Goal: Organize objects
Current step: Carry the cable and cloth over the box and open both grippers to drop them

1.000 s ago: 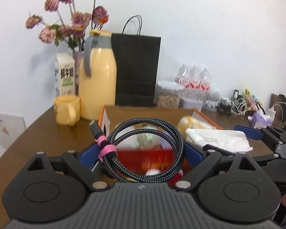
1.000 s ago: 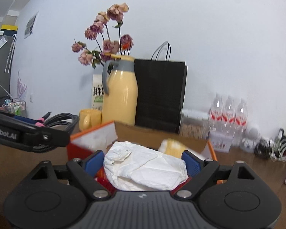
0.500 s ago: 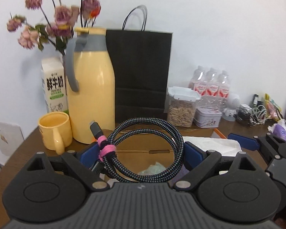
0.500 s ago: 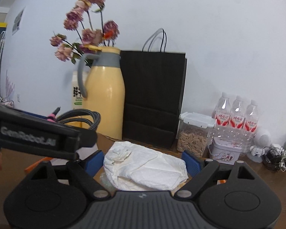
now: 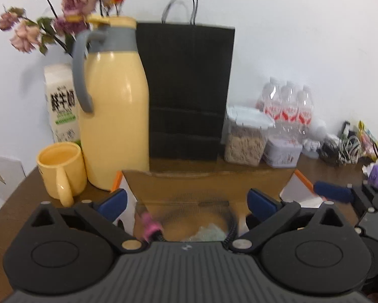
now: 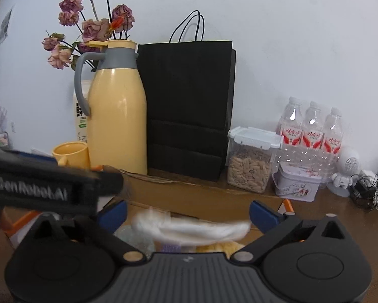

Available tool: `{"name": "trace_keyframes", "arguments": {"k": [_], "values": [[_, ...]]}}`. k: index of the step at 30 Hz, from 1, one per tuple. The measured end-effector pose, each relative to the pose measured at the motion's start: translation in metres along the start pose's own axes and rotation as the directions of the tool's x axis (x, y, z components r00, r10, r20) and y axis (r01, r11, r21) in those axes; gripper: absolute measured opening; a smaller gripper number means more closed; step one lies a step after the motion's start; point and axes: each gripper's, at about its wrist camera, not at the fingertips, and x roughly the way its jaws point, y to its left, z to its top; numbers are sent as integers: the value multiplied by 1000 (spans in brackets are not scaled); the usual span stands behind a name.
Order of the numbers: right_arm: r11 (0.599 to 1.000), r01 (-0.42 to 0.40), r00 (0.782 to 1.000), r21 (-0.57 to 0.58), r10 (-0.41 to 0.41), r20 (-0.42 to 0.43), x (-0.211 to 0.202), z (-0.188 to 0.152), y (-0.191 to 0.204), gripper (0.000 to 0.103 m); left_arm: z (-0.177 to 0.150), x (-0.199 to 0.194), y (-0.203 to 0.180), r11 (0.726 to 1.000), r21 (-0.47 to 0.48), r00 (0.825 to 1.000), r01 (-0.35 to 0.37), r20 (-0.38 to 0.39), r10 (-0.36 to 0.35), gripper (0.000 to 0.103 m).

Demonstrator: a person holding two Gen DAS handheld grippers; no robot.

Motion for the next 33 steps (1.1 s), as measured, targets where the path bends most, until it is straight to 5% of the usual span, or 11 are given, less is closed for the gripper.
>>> {"name": "trace_keyframes", "arguments": {"k": [16,25,33], "values": [[1000,4,1000,-9,-4,9,-19,1,0,103,2,-31,-2,1000,-4,995,-21,93,21,103],[999,31,998,-19,-29,58,-57,-3,0,103,-6,-77,1,1000,-8,985,-11,171,12,103],[1000,14,998,-16,-13,66,-103,-27,0,103,-32,-114,8,1000,-19,987,-17,162,20,103]]}}
